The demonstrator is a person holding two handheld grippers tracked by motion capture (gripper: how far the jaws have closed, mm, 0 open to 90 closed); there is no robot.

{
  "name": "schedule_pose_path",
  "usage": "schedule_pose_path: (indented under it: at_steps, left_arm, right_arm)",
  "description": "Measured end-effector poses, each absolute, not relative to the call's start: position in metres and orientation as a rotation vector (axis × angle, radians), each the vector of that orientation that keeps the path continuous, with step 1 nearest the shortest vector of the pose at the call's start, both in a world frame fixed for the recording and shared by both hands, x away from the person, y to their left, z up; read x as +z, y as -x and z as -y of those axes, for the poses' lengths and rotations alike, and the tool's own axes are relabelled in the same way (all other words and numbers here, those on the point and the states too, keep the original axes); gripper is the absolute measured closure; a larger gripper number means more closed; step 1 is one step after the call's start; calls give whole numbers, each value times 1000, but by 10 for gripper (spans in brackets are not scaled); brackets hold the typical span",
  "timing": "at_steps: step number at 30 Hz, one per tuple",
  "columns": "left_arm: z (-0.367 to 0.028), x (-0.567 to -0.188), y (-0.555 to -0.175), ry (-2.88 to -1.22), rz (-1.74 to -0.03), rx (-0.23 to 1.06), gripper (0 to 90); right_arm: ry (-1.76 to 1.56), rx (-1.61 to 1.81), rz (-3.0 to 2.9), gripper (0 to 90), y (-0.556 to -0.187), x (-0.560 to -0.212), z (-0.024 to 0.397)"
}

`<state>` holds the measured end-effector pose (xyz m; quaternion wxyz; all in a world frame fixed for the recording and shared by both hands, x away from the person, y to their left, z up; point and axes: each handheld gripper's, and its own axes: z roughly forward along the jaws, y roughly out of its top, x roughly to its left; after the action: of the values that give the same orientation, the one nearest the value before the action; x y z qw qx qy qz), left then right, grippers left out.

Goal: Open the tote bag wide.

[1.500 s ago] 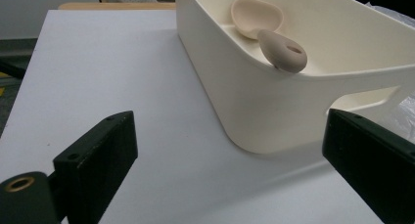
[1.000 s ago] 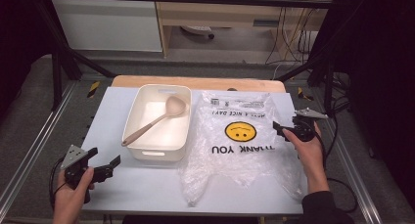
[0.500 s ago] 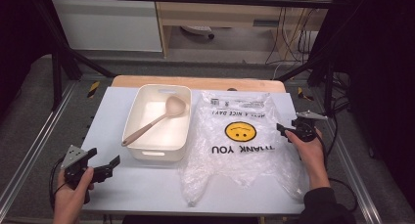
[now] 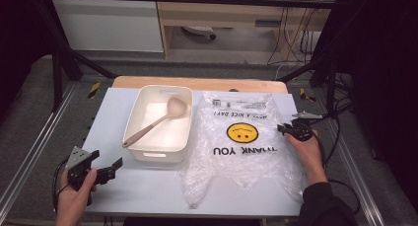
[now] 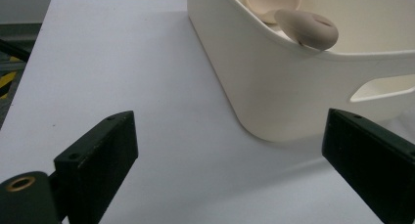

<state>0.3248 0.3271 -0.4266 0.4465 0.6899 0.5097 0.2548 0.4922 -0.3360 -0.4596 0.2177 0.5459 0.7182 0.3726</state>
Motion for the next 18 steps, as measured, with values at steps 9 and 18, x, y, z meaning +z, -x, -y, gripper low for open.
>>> schedule_pose_path:
  at_steps: [9, 18]
  left_arm:
    - [-327, -425, -324, -1712, -1255, 635, 62]
    - [-327, -425, -324, -1712, -1254, 633, 62]
  right_arm:
    - [-1561, 1052, -1960, 900, -490, -459, 337]
    - [-1609, 1020, -1860, 900, -487, -455, 351]
